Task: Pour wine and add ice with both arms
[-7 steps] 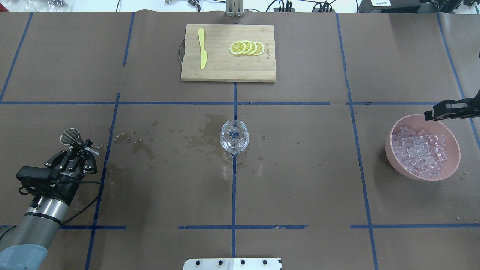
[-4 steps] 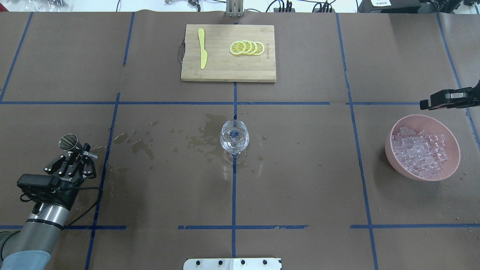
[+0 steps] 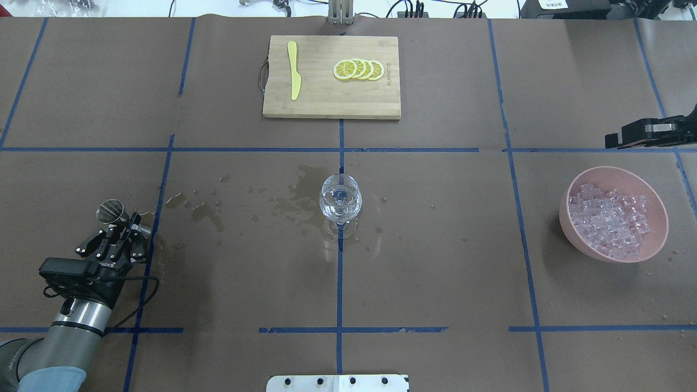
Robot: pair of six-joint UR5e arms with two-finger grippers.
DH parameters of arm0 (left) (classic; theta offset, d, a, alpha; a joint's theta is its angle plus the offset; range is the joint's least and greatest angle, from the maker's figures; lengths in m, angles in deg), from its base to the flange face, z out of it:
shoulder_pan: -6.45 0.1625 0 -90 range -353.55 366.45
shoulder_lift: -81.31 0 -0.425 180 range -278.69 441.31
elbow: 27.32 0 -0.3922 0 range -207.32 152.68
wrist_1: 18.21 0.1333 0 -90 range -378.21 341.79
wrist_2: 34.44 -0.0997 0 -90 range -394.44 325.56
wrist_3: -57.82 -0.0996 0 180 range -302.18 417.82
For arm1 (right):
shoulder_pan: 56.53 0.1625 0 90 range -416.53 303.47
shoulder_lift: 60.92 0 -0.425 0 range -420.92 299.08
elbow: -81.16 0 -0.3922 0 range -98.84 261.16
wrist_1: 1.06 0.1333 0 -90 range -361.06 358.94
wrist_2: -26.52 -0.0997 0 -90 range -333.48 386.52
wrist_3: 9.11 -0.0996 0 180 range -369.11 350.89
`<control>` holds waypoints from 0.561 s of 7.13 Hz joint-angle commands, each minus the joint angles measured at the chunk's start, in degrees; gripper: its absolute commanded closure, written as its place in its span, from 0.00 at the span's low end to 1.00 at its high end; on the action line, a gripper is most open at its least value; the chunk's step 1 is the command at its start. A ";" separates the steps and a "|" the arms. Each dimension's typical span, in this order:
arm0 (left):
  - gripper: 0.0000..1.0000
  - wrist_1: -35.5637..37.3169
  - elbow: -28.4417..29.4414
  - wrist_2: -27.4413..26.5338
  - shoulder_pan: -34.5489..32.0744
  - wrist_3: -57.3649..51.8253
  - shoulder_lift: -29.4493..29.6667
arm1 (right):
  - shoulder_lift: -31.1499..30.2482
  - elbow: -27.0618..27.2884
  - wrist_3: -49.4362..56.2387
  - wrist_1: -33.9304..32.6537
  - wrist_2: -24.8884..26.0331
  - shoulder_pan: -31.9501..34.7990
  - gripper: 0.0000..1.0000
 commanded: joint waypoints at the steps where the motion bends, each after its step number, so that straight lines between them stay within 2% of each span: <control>1: 0.75 -0.03 0.37 -0.05 0.07 0.00 0.27 | 2.30 -0.18 -2.94 0.00 0.00 0.01 1.00; 3: 0.71 -0.03 0.45 0.04 0.07 0.00 0.27 | 3.98 -0.53 -4.62 0.09 -0.09 -0.08 1.00; 4: 0.64 0.06 0.54 0.04 0.07 0.00 0.27 | 5.38 -0.70 -4.98 0.00 -0.09 -0.08 1.00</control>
